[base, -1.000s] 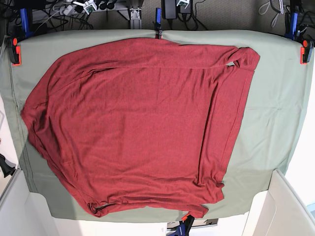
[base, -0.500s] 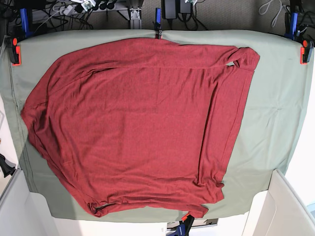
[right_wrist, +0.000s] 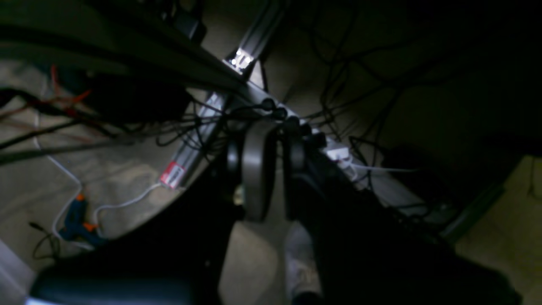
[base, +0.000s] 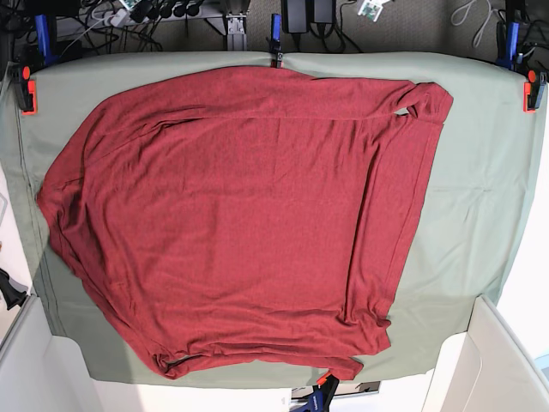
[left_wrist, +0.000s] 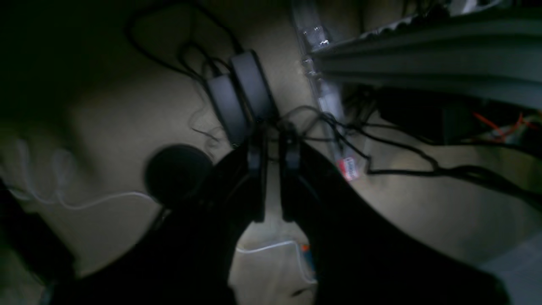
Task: Fold the T-shirt properly
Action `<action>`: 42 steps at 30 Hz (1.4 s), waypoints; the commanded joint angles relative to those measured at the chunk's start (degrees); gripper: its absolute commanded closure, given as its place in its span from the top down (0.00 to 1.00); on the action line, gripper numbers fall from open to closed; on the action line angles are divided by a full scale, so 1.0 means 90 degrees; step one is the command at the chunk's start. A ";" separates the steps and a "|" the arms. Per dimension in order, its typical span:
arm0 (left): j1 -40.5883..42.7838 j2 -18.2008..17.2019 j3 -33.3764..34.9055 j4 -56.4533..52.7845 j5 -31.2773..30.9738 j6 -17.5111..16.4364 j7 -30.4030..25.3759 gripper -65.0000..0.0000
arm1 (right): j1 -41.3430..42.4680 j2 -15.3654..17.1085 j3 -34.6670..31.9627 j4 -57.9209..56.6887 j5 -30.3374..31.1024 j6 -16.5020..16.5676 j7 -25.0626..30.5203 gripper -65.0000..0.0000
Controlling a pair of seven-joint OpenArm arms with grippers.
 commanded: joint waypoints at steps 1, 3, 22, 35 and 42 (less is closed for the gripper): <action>0.0240 -0.0117 -0.0070 0.0308 -0.0024 -0.0015 -0.0041 0.10 | -0.0233 0.0134 0.0010 0.0333 0.0041 0.0019 0.0124 0.11; 0.0614 -0.0238 -0.0236 0.0862 -0.0022 -0.0015 0.0002 0.10 | -0.0551 0.0306 0.0012 0.0906 0.0039 0.0019 0.0095 0.11; 0.2994 -0.1314 -0.2436 0.5253 0.0029 -0.0306 0.0580 0.10 | -0.2205 0.1965 0.1498 0.5032 -0.0364 -0.0051 -0.0690 0.11; 0.2994 -0.2096 -0.2795 0.5389 0.0206 -0.1086 0.0432 0.15 | -0.1690 0.3730 0.2475 0.5209 -0.0367 0.0442 -0.1161 0.28; 0.2992 -0.2297 -0.2798 0.5389 0.0891 -0.1078 -0.0024 0.56 | -0.1258 0.4452 0.2475 0.4721 -0.0214 0.0525 -0.1134 0.48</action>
